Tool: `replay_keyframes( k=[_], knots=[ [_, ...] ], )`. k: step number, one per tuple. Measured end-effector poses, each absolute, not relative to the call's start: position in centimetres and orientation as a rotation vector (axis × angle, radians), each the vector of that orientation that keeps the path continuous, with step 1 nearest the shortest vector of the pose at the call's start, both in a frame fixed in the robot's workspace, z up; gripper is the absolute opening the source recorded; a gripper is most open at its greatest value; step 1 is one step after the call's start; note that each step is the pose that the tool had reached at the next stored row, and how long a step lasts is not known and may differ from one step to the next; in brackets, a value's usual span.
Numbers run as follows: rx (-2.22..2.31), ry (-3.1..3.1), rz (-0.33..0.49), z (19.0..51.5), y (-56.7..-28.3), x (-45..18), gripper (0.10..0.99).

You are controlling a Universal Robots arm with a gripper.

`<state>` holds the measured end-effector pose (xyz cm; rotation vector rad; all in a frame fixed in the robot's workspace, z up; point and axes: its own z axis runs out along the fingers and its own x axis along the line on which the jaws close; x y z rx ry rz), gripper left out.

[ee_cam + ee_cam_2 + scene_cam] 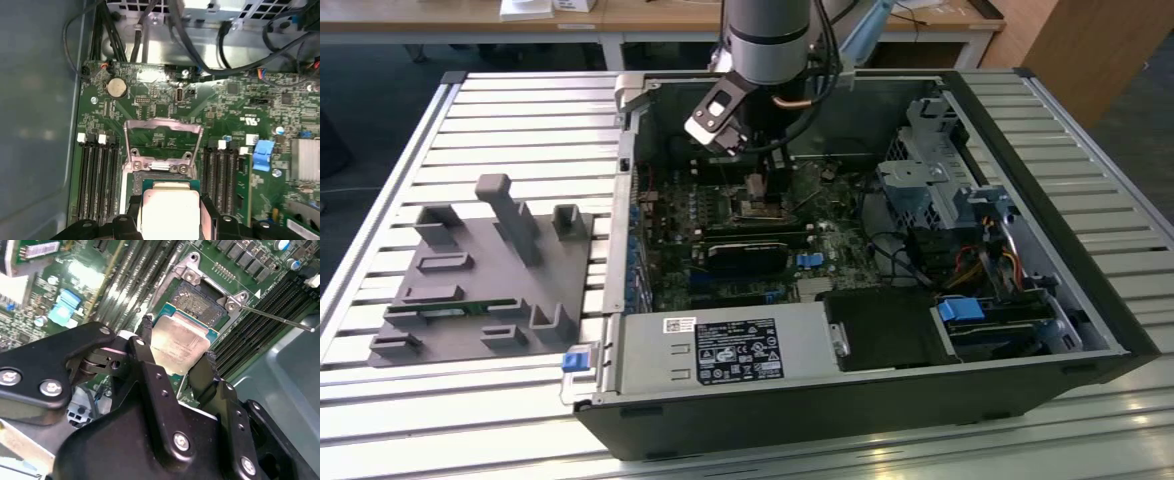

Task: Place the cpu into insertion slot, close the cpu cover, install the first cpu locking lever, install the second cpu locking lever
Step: 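Place the cpu into insertion slot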

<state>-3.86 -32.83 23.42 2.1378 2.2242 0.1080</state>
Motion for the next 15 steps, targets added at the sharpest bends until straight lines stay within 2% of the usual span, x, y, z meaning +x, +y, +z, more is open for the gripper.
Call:
replay_keyframes(
  k=[15],
  knots=[
    [2.151, 2.211, 0.107, 21.1, -32.5, -4.3, 0.541]
  ],
)
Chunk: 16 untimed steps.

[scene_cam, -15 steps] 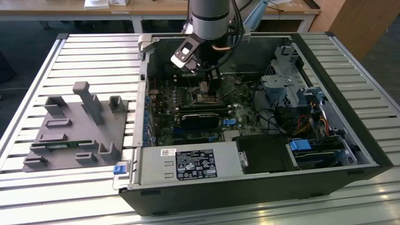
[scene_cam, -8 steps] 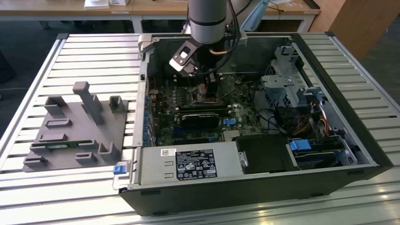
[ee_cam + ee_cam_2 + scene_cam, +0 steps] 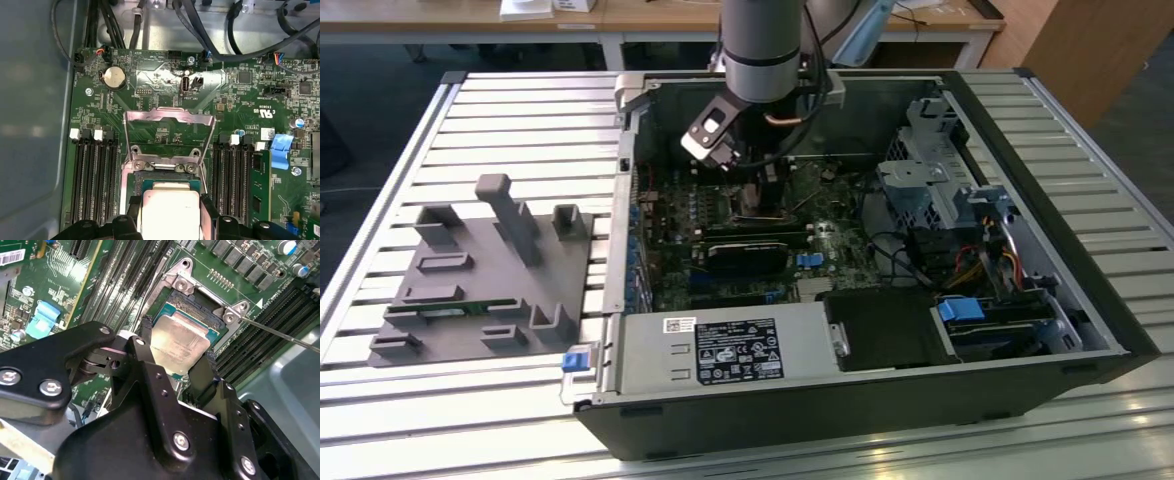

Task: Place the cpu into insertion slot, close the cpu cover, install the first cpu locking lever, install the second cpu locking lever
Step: 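Place the cpu into insertion slot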

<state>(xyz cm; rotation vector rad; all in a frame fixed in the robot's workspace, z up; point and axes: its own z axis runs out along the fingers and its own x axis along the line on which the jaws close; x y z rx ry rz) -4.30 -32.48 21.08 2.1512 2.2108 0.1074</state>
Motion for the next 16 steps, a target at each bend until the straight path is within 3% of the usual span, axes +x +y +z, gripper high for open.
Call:
replay_keyframes(
  k=[16],
  knots=[
    [2.154, 2.208, 0.107, 20.0, -32.4, -4.4, 0.541]
  ],
)
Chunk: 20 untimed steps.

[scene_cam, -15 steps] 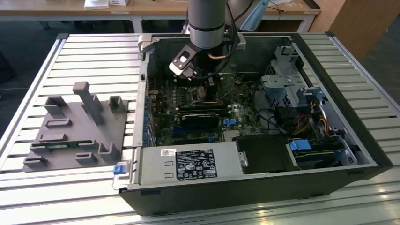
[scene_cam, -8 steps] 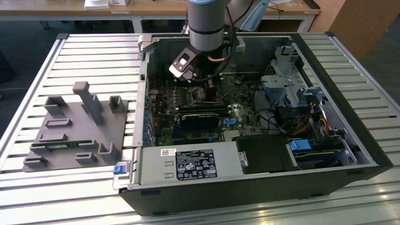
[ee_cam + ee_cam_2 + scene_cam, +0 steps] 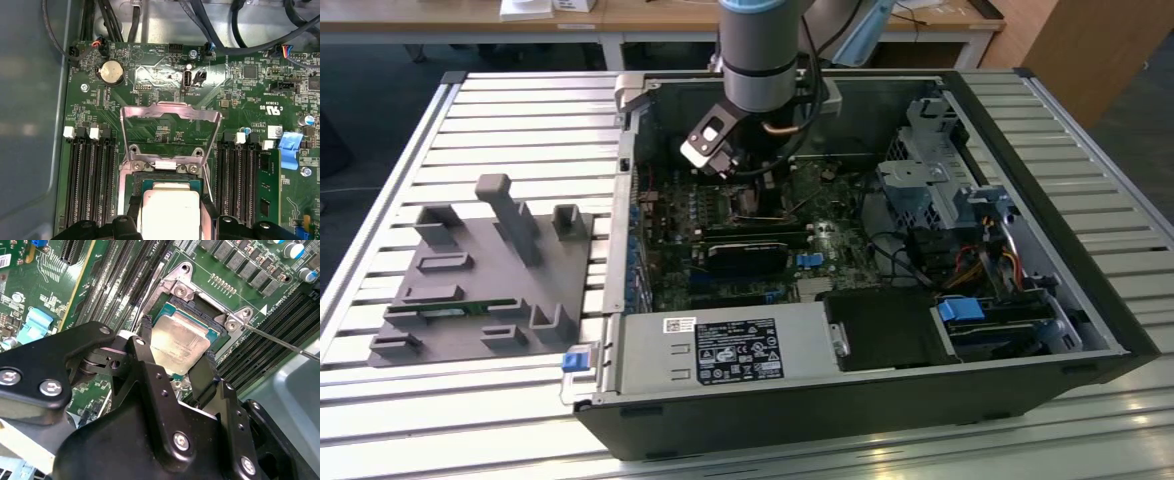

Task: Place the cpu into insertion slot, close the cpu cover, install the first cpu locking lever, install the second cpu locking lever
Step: 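Place the cpu into insertion slot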

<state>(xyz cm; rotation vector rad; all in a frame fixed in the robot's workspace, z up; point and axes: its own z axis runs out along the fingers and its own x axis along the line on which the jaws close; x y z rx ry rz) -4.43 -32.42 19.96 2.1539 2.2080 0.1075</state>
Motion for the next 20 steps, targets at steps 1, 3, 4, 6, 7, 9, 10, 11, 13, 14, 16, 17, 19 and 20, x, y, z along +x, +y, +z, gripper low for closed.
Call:
replay_keyframes(
  k=[1, 3, 4, 6, 7, 9, 10, 11, 13, 14, 16, 17, 19, 20],
  knots=[
    [2.154, 2.208, 0.107, 19.92, -32.40, -4.43, 0.541],
    [2.154, 2.208, 0.107, 19.85, -32.31, -4.43, 0.541],
    [2.154, 2.208, 0.106, 19.82, -32.26, -4.43, 0.541],
    [2.154, 2.207, 0.105, 19.75, -32.19, -4.43, 0.541],
    [2.155, 2.207, 0.105, 19.71, -32.18, -4.42, 0.541],
    [2.157, 2.204, 0.105, 19.63, -32.17, -4.43, 0.541],
    [2.158, 2.204, 0.105, 19.57, -32.16, -4.42, 0.541],
    [2.158, 2.204, 0.105, 19.52, -32.16, -4.43, 0.541],
    [2.158, 2.203, 0.104, 19.41, -32.13, -4.43, 0.541],
    [2.158, 2.203, 0.104, 19.36, -32.12, -4.43, 0.541],
    [2.158, 2.203, 0.103, 19.34, -32.12, -4.43, 0.541],
    [2.158, 2.203, 0.103, 19.33, -32.12, -4.43, 0.541],
    [2.158, 2.203, 0.102, 19.33, -32.11, -4.43, 0.541],
    [2.158, 2.203, 0.103, 19.33, -32.11, -4.43, 0.541]
  ],
)
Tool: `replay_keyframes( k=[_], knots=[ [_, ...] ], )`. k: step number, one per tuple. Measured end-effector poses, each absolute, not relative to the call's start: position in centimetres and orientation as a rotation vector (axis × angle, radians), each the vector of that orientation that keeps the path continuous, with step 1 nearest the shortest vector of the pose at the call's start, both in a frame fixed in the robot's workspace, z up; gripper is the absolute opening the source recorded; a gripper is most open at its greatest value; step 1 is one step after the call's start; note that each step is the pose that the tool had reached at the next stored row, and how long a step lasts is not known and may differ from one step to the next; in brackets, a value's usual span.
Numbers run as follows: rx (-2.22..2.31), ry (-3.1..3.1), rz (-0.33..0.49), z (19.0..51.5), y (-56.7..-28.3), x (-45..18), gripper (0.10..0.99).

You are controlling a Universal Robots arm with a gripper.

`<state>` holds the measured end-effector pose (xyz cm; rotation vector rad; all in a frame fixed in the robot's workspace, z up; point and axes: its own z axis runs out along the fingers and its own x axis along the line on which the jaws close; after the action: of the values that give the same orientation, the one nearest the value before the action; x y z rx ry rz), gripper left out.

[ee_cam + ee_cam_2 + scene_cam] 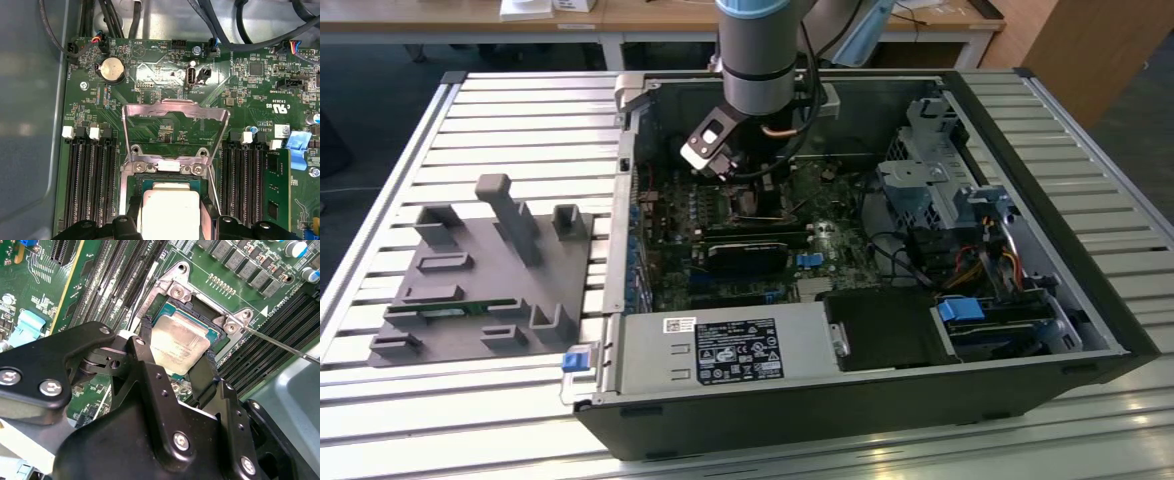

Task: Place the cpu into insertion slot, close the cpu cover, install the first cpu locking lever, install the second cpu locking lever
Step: 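Place the cpu into insertion slot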

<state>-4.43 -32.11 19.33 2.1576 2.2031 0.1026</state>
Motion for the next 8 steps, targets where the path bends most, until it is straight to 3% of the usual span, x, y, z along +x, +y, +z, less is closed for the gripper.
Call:
replay_keyframes(
  k=[8],
  knots=[
    [2.158, 2.202, 0.102, 19.22, -32.08, -4.30, 0.541]
  ],
)
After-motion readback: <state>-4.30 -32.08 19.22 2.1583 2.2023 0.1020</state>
